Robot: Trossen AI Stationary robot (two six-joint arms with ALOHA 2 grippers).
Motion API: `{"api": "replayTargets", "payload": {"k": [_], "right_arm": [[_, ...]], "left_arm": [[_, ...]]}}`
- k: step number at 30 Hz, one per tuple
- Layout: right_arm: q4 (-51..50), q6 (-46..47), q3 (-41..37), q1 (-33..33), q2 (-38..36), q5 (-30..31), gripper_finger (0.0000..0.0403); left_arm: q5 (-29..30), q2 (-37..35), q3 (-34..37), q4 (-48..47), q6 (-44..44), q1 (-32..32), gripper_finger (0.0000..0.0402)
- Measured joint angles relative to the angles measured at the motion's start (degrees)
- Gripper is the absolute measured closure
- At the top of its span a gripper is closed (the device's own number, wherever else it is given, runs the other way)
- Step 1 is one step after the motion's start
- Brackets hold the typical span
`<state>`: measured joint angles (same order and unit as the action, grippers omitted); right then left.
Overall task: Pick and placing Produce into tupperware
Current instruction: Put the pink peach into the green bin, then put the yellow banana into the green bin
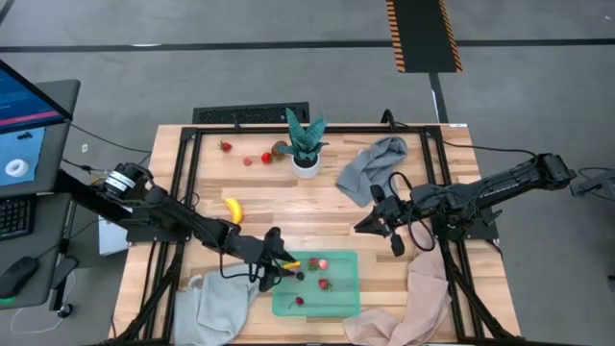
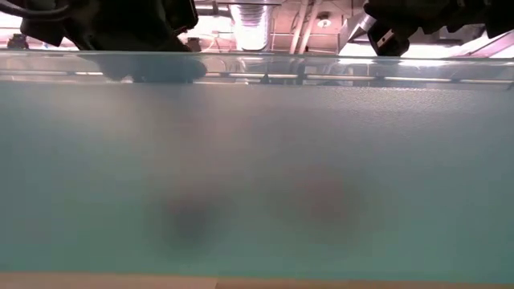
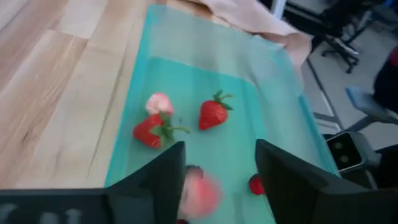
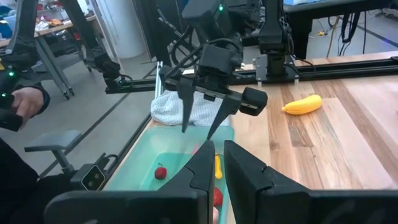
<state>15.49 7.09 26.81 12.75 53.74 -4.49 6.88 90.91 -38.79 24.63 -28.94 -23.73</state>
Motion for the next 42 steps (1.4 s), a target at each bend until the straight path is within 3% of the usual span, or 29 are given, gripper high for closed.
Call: {"api": "replayTargets", "payload": {"k": [6, 8, 14, 20, 23, 28, 34, 37, 42], "right_arm": [[0.0, 0.02, 0.0, 0.0, 0.0, 0.02, 0.0344], [0.0, 0.02, 0.0, 0.0, 0.0, 0.0, 0.0344], [0.13, 0.02, 0.0, 0.0, 0.0, 0.0, 0.0344], [0.23, 0.02, 0.0, 0.02, 0.0, 0.0, 0.0344], [0.43, 0.04, -0.02, 0.02, 0.0, 0.0, 0.0344], [1.73, 0.0, -0.02, 0.0, 0.0, 0.0, 0.0344], [4.09, 0.0, -0.03, -0.52, -0.09, 0.0, 0.0344], [4.28, -0.85, -0.02, -0.89, -0.09, 0.0, 0.0344], [5.78, 1.57, -0.02, -3.69, -0.09, 0.03, 0.0344]], "left_arm": [[0.17, -0.02, 0.0, 0.39, -0.34, 0.5, 0.0174], [2.78, -0.27, 0.0, 0.67, -2.21, 0.61, 0.0172], [20.64, -4.22, 0.0, -5.0, -11.87, 0.25, 0.0171], [36.78, -13.99, 0.01, -24.78, -24.07, -1.72, 0.0171], [41.98, -18.69, 0.02, -36.07, -31.53, -2.58, 0.0171], [43.64, -23.75, 0.03, -55.23, -47.16, -2.95, 0.0171], [43.34, -23.69, 0.09, -76.19, -67.92, -2.9, 0.0171], [41.66, -23.39, 0.13, -80.39, -74.28, -2.8, 0.0171], [41.61, -21.25, 0.09, -79.43, -74.7, -1.78, 0.0171]]}}
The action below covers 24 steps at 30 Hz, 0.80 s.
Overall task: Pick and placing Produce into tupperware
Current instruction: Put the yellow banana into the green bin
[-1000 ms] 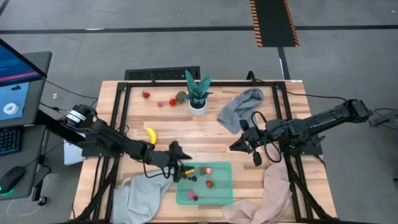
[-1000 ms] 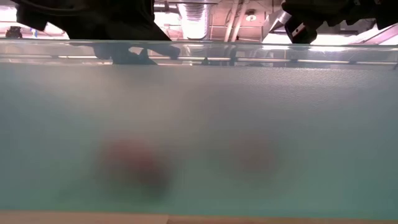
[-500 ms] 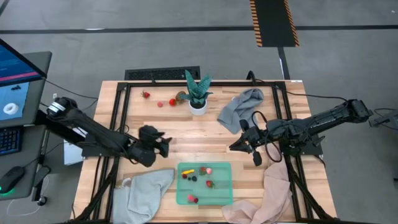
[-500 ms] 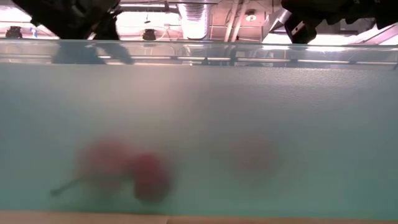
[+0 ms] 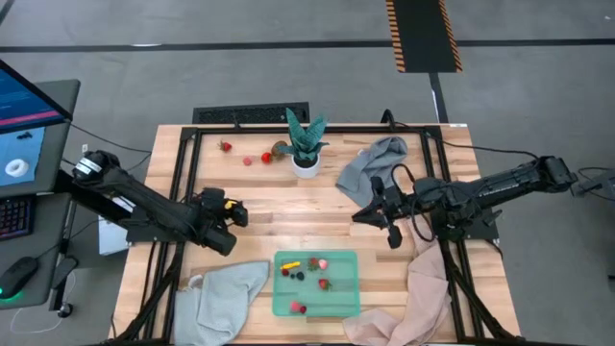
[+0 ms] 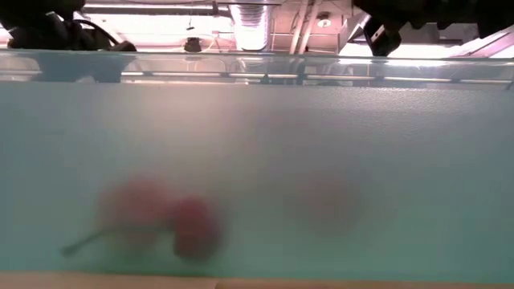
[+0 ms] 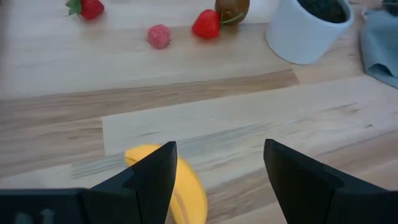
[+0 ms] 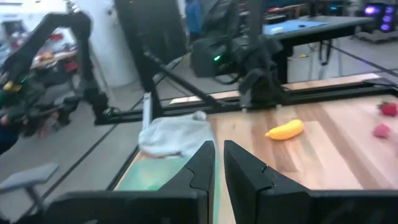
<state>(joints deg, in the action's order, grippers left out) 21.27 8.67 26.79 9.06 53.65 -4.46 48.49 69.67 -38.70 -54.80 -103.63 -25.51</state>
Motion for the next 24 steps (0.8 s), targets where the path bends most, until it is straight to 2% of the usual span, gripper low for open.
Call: {"api": "replayTargets", "payload": {"k": [8, 14, 24], "right_arm": [[0.16, 0.94, 0.0, -1.79, 0.0, 0.01, 0.0344], [0.08, 0.96, 0.0, -1.76, 0.0, -0.01, 0.0344], [-0.16, 1.44, 0.0, -0.7, 0.0, -0.03, 0.0344]], "left_arm": [[1.03, 1.64, 0.02, 1.8, 1.97, 0.99, 0.0171], [-3.45, 2.48, 0.13, 1.6, -3.71, 3.88, 0.0171], [-6.31, 11.17, 0.33, 0.24, -12.32, 6.72, 0.0171]]}}
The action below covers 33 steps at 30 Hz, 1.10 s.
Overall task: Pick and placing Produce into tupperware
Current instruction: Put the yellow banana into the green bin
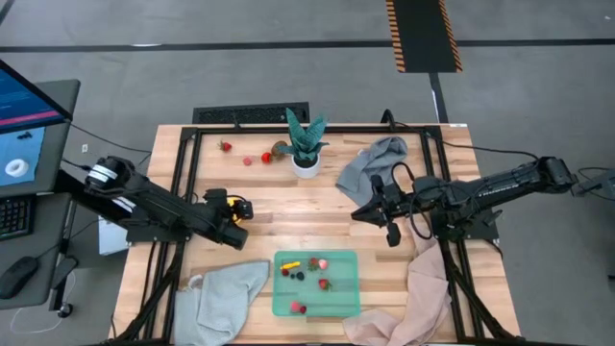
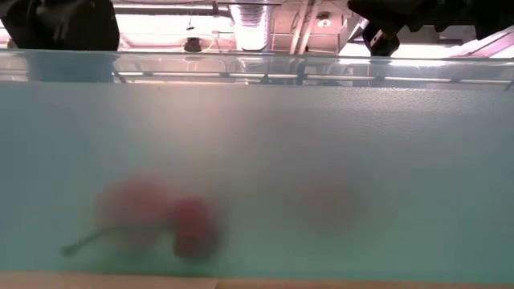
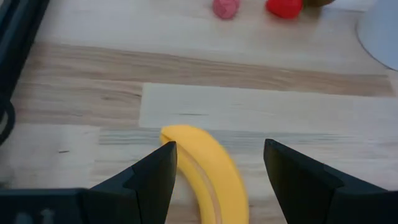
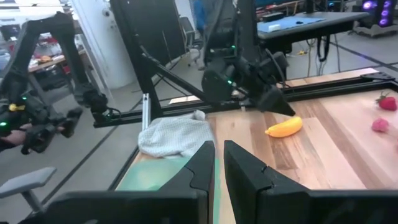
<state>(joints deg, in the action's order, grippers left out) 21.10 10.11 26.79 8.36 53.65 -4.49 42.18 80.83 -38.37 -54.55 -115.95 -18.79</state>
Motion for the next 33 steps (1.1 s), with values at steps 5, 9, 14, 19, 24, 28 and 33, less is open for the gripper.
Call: {"api": "replayTargets", "payload": {"k": [5, 9, 14, 19, 24, 28, 33], "right_arm": [[0.49, 0.0, 0.0, 1.34, 0.0, -0.02, 0.0344], [0.52, 0.02, 0.0, 2.2, 0.0, -0.03, 0.0344], [0.89, 0.46, 0.0, 3.61, 0.0, 0.0, 0.0344], [1.81, 1.5, 0.0, 4.88, 0.0, 0.0, 0.0344], [2.12, 1.53, 0.0, 5.84, 0.0, 0.0, 0.0344], [2.14, 1.57, 0.0, 5.88, 0.0, 0.0, 0.0344], [2.15, 1.6, 0.0, 5.9, 0.0, 0.0, 0.0344]], "left_arm": [[-2.6, 2.98, 0.0, 1.65, -0.43, 0.44, 0.0171], [-2.84, 3.64, 0.0, 2.63, -1.8, 0.44, 0.0171], [-3.05, 3.7, -0.05, 2.72, -1.96, 0.81, 0.0171], [-4.97, 3.7, 0.17, 2.97, -1.67, 2.17, 0.0171], [-5.36, 3.7, 0.17, 3.8, -0.14, 3.0, 0.0171], [-5.52, 3.7, 0.17, 4.64, 1.11, 3.69, 0.0171], [-6.67, 3.7, 0.17, 4.58, 1.06, 3.69, 0.0171]]}}
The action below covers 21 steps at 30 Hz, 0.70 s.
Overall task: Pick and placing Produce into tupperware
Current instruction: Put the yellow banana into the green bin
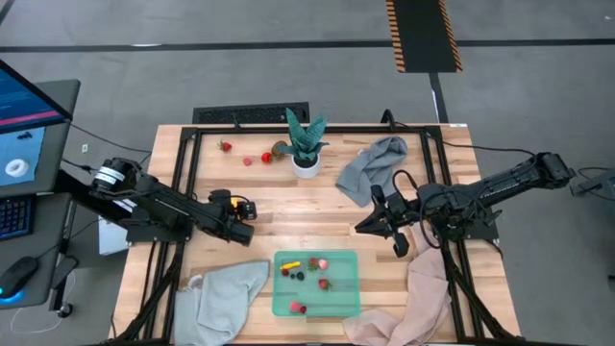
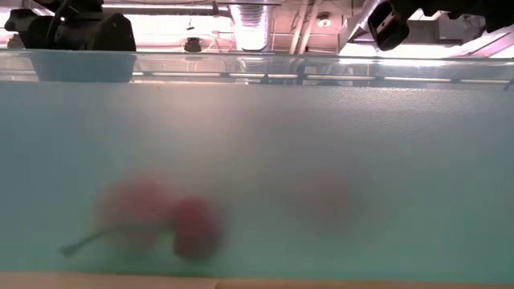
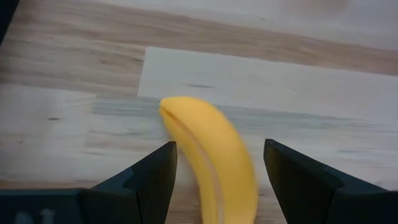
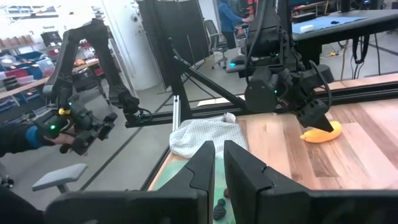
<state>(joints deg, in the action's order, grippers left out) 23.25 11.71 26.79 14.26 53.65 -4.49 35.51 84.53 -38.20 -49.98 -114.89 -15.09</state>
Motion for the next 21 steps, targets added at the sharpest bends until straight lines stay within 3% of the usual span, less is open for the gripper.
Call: {"api": "replayTargets", "payload": {"k": [12, 21], "right_arm": [[0.69, 0.35, 0.02, 0.0, 0.0, 0.02, 0.0344], [1.26, 0.33, 0.02, -0.02, 0.0, 0.02, 0.0344]], "left_arm": [[-5.5, 4.48, 0.05, 2.71, 0.69, 0.44, 0.0171], [-4.92, 8.45, -0.23, 5.5, 4.51, 0.29, 0.0171]]}}
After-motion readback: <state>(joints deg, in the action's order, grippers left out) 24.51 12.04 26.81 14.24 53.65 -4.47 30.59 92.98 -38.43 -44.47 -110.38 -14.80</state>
